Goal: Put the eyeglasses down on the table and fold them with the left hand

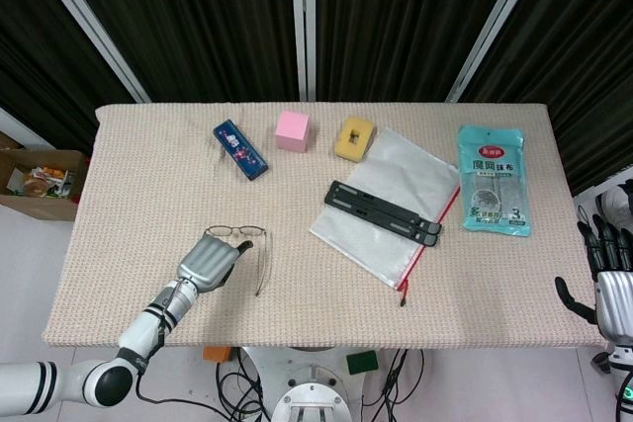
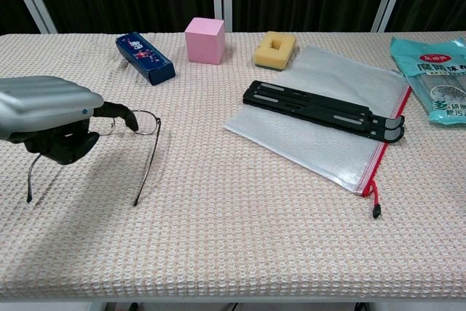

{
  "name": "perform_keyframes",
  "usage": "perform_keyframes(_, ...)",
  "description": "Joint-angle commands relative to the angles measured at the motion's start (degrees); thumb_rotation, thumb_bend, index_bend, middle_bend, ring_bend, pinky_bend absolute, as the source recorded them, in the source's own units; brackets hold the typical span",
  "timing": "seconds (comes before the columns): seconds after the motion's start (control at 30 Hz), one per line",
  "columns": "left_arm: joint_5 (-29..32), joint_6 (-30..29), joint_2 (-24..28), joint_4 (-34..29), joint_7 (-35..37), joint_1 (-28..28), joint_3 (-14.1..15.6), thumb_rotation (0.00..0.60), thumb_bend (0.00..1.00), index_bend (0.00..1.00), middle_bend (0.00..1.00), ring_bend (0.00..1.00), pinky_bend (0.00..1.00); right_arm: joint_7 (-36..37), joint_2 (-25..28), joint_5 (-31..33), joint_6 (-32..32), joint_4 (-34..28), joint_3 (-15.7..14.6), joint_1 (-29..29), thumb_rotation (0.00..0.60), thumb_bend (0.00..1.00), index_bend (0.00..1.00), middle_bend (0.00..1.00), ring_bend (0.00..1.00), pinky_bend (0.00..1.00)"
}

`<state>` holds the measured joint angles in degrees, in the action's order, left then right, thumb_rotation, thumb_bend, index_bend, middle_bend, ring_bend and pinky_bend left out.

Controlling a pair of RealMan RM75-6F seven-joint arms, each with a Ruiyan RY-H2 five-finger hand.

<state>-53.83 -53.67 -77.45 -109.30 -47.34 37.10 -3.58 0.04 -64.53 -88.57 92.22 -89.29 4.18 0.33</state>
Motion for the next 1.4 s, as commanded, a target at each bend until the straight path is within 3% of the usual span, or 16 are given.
perform_keyframes(0.03, 1.25, -0.74, -0.24, -0.21, -0.37, 0.92, 0.61, 0.6, 0.7, 0.19, 1.0, 0.93, 0.99, 0.43, 0.05, 0.09, 0.09, 0.38, -0.01, -0.15, 0.6, 0.36, 0.0, 0.0, 0.0, 0.0)
perform_keyframes(0.4, 5.41, -1.2, -0.56, 1.05, 0.82, 3.74, 1.59, 0.6, 0.7, 0.18, 1.0, 0.94, 0.99, 0.68, 0.44, -0.43, 0.18, 0.42, 0.08, -0.01, 0.6, 0.36, 0.0, 0.0, 0.0, 0.0)
perform_keyframes(1.03, 20.04, -0.03, 0.45, 4.68, -3.16, 12.28, 3.53, 0.6, 0.72, 0.19, 1.0, 0.98, 1.0, 2.18, -0.37, 1.23, -0.32, 2.08, 0.54, -0.26, 0.6, 0.38, 0.0, 0.0, 0.0, 0.0)
perform_keyframes(1.4, 25.2, 2.14, 1.18, 7.36, -2.32, 16.32, 4.3, 0.6, 0.72, 0.19, 1.0, 0.99, 1.0, 2.71, -0.91, 1.88, -0.99, 3.15, 0.73, -0.1, 0.6, 0.38, 0.0, 0.0, 0.0, 0.0)
